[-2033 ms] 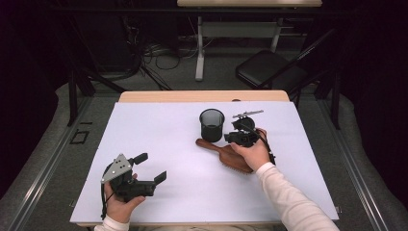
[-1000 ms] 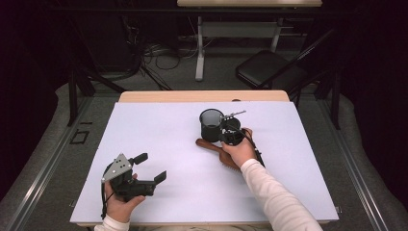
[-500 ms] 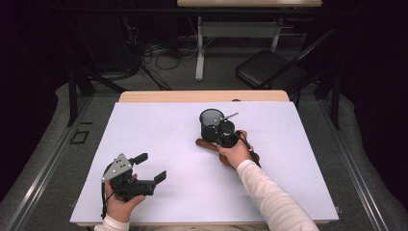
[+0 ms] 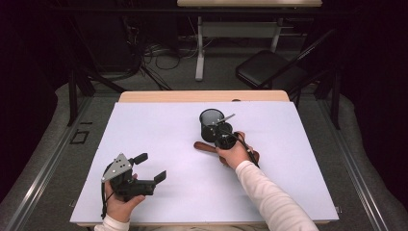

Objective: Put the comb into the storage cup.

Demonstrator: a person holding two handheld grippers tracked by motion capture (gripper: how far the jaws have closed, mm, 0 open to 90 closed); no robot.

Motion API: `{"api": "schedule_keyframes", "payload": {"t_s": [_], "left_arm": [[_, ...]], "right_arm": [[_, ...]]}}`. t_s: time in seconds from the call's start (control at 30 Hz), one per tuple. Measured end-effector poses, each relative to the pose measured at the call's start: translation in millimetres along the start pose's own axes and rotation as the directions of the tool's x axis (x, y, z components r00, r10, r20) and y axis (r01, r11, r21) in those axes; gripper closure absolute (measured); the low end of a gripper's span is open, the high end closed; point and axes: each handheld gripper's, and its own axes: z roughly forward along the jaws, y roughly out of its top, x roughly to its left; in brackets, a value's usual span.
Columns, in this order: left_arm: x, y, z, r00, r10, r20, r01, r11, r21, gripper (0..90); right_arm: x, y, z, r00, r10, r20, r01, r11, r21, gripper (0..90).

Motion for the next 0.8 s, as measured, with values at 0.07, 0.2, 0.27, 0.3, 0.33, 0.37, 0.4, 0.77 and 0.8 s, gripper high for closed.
{"api": "schedule_keyframes", "payload": {"t_s": [0.07, 0.2, 0.27, 0.3, 0.33, 0.37, 0.4, 0.77, 0.8], "left_arm": [[0.0, 0.0, 0.2, 1.0000, 0.000, 0.001, 0.000, 1.0000, 0.000, 3.0], [0.0, 0.0, 0.2, 1.0000, -0.003, 0.001, 0.003, 1.0000, -0.003, 3.0], [0.4, -0.1, -0.2, 1.0000, -0.005, -0.001, 0.005, 1.0000, -0.003, 3.0], [0.5, -0.1, -0.1, 1.0000, -0.006, -0.001, 0.006, 1.0000, -0.003, 3.0], [0.7, -0.3, 0.0, 1.0000, -0.008, 0.003, 0.008, 0.9999, -0.006, 3.0], [0.8, -0.2, -0.1, 0.9999, -0.009, 0.004, 0.009, 0.9999, -0.006, 3.0], [0.9, 0.0, -0.5, 1.0000, -0.008, 0.003, 0.009, 1.0000, -0.004, 3.0], [0.5, 0.1, -0.5, 1.0000, -0.006, 0.002, 0.006, 1.0000, -0.007, 3.0], [0.5, 0.1, -0.5, 1.0000, -0.006, 0.002, 0.006, 1.0000, -0.007, 3.0]], "right_arm": [[2.4, -0.9, -0.5, 1.0000, -0.009, 0.001, 0.009, 1.000, 0.003, 90.0], [6.8, -2.2, -1.6, 0.9998, -0.021, -0.003, 0.022, 1.000, 0.004, 90.0], [8.8, -3.4, -2.9, 0.9996, -0.029, -0.004, 0.029, 1.000, 0.005, 90.0], [10.0, -3.9, -3.3, 0.9995, -0.030, -0.008, 0.030, 1.000, 0.004, 90.0], [11.1, -4.6, -3.9, 0.9993, -0.037, -0.008, 0.037, 0.999, 0.007, 90.0], [12.5, -5.3, -4.3, 0.9992, -0.040, -0.010, 0.040, 0.999, 0.007, 90.0], [13.7, -6.0, -5.0, 0.9990, -0.044, -0.010, 0.044, 0.999, 0.014, 90.0], [26.4, -18.7, -14.4, 0.9960, -0.087, -0.019, 0.088, 0.995, 0.038, 90.0], [27.5, -20.6, -13.8, 0.9958, -0.088, -0.026, 0.088, 0.996, 0.018, 90.0]]}}
